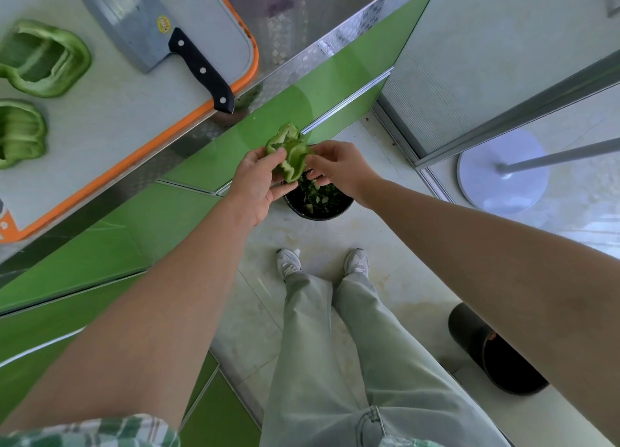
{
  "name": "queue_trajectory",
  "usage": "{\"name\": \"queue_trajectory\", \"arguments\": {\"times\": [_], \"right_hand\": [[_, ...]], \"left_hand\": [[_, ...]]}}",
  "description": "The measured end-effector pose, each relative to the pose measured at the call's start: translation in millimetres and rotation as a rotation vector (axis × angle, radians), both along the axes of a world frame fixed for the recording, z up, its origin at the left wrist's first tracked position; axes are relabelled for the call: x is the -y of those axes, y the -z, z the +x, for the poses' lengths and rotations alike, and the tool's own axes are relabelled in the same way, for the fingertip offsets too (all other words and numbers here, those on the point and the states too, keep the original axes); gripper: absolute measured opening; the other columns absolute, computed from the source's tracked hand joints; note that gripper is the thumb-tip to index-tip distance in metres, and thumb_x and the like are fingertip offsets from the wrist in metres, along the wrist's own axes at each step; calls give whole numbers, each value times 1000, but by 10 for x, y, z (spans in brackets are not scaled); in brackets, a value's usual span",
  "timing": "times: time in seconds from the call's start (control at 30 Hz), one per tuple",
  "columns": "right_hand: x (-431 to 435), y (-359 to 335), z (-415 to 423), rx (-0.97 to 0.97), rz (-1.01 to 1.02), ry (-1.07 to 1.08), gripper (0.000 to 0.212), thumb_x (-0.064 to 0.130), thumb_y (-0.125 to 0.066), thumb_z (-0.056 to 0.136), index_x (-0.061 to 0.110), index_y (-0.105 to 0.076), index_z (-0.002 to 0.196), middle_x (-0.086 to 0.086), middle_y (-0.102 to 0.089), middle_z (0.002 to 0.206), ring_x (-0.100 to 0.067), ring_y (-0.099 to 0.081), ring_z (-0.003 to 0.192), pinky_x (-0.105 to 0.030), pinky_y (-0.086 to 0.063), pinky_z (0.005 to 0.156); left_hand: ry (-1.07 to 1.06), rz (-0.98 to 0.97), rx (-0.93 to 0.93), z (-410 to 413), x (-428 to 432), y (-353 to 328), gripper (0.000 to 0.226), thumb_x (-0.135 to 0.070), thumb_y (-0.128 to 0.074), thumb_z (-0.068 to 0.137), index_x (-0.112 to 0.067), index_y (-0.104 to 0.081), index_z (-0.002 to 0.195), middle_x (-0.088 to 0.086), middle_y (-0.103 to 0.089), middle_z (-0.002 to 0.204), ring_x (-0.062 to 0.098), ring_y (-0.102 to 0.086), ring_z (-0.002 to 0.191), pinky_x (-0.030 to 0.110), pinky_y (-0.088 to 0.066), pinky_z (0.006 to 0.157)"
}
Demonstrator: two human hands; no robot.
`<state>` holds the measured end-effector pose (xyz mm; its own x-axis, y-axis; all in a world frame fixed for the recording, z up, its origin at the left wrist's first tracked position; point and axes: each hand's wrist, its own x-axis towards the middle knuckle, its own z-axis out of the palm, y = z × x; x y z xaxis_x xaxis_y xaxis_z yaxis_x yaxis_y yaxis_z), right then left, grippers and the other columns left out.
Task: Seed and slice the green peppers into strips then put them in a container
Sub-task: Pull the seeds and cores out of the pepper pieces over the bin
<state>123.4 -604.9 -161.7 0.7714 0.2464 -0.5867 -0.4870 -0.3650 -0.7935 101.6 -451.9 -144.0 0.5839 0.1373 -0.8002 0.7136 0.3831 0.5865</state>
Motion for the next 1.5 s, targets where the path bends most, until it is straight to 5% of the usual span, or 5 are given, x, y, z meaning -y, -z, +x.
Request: {"name": "queue_trajectory", "arguments": {"times": [0.3, 0.43, 1.1, 1.3, 1.5], "right_hand": [[-93, -172, 41, -14, -27, -98, 44, 32, -67, 88, 14, -52, 125, -1, -65, 103, -11, -64, 73, -20, -56, 64], [-161, -173, 36, 57, -160, -59, 12, 18, -57, 90, 11, -59, 99, -3, -65, 85, -14, -62, 64, -16, -50, 51], [-190, -108, 54, -28, -332, -134, 16, 24, -69, 87, 9, -68, 83, 1, -67, 60, -7, -62, 49, -21, -55, 53], [-194, -170, -23, -220, -74, -159, 29, 16, -37, 99, -2, -60, 104, -20, -70, 97, -23, -71, 74, -40, -59, 80], [-195, -223, -10, -179, -210, -358, 13, 5, -57, 88, 9, -64, 99, -3, -63, 78, -11, -58, 62, -18, -50, 53]], "left_hand": [[179, 108, 23, -51, -65, -11, 16, -23, -51, 100, -14, -62, 93, 7, -65, 86, 19, -65, 77, 35, -59, 70], [306, 173, 55, -56, -40, -45, 20, -23, -49, 99, -16, -63, 87, 5, -63, 79, 16, -60, 70, 28, -51, 58], [463, 402, 257, -159, -106, 14, 49, -58, -58, 82, -9, -55, 74, 10, -40, 66, 20, -37, 61, 31, -33, 59], [575, 679, 217, -149, -82, 55, 75, -74, -38, 86, -2, -56, 72, 9, -55, 65, 23, -51, 64, 47, -51, 67], [861, 953, 283, -157, -70, 17, 62, -61, -37, 97, -12, -67, 72, 9, -61, 65, 29, -54, 68, 36, -39, 63]]}}
